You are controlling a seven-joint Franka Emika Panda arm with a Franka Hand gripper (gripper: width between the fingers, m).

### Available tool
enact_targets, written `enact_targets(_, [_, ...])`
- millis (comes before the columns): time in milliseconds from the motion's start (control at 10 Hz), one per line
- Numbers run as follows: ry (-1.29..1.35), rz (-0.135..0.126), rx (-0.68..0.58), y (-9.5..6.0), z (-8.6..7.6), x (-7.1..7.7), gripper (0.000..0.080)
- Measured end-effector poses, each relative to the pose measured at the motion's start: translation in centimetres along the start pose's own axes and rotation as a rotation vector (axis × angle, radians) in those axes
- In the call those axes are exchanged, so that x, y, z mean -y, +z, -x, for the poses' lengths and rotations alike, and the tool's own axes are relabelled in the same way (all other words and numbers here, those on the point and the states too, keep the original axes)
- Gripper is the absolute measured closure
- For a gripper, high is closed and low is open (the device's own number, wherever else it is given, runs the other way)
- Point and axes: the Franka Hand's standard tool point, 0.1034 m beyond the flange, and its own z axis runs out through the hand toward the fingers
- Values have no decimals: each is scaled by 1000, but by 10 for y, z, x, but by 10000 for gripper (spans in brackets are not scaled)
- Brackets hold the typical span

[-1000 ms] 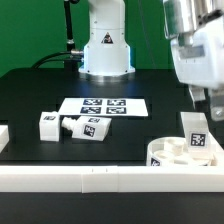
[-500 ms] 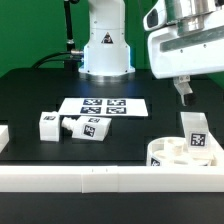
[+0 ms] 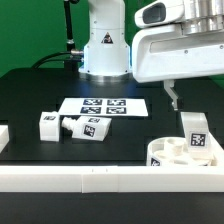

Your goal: Assemble stool

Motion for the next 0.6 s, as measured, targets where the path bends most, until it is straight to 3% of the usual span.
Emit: enact_targets(600, [-674,37,31,3,0,-7,151])
